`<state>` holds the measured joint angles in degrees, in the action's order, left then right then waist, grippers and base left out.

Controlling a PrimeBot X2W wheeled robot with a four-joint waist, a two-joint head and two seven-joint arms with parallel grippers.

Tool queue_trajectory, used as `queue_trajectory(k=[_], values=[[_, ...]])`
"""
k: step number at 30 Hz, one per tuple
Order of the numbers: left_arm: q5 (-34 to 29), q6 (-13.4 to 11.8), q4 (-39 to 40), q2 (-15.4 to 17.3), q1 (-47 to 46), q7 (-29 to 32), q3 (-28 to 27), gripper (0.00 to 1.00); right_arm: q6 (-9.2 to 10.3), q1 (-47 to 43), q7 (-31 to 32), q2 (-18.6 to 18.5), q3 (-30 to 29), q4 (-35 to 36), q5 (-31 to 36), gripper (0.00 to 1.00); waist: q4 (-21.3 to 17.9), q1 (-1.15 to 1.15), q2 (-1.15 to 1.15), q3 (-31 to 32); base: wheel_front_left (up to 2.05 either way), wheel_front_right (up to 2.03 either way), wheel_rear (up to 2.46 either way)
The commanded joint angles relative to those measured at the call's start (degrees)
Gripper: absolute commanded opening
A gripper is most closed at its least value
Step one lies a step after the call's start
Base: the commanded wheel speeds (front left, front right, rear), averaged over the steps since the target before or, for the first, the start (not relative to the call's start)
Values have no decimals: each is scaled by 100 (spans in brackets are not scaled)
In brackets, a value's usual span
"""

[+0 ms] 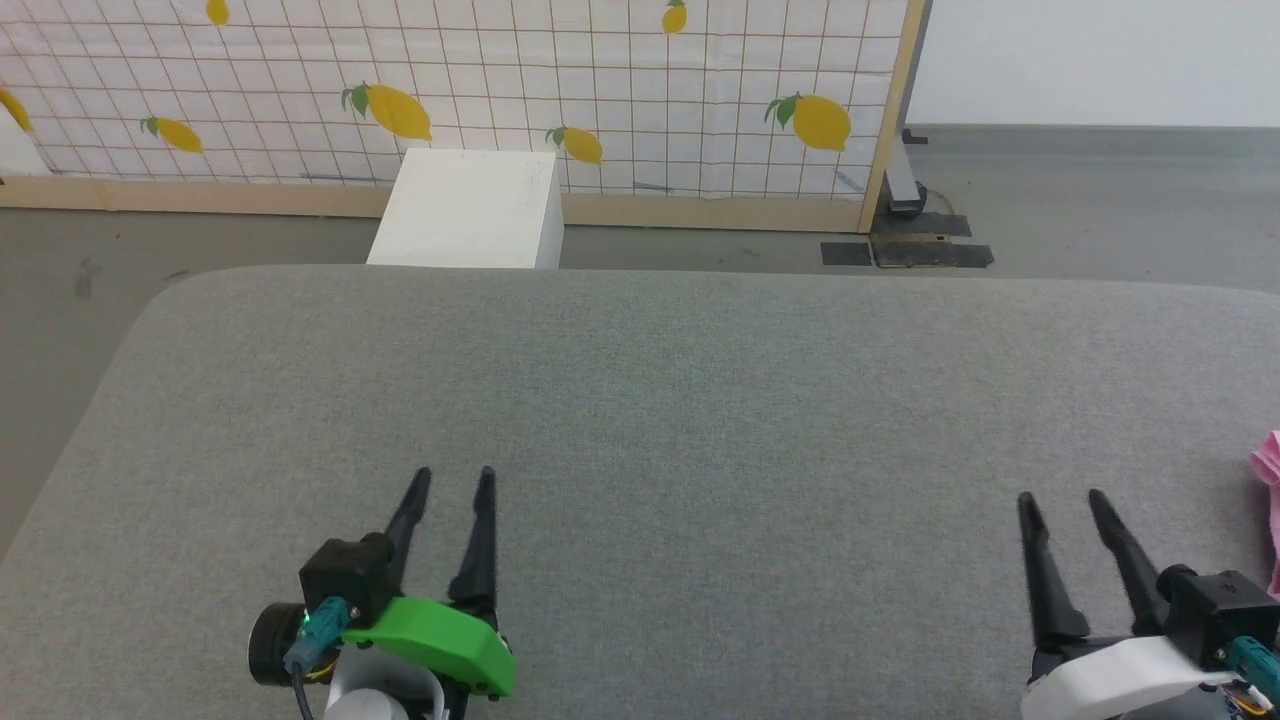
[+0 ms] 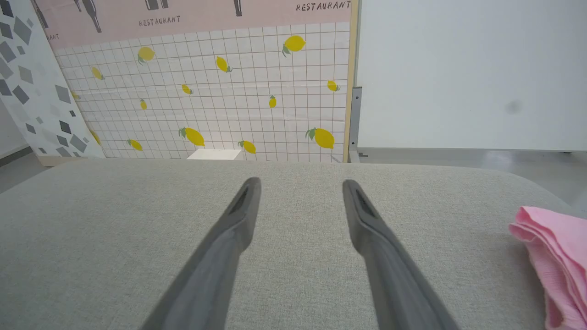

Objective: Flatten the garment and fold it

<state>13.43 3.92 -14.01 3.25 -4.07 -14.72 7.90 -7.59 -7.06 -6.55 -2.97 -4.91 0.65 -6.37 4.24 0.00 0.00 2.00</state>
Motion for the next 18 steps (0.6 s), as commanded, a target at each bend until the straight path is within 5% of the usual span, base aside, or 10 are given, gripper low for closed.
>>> queue_trajectory(k=[1,18], values=[[0,0,0,0,-1,0,2,0,0,0,0,0,-3,1,0,0,0,0,0,0,0,0,0],[-87,-22,90,-2,24,95,-47,0,1,46,42,0,23,-3,41,0,-32,0,0,-17,0,0,0]])
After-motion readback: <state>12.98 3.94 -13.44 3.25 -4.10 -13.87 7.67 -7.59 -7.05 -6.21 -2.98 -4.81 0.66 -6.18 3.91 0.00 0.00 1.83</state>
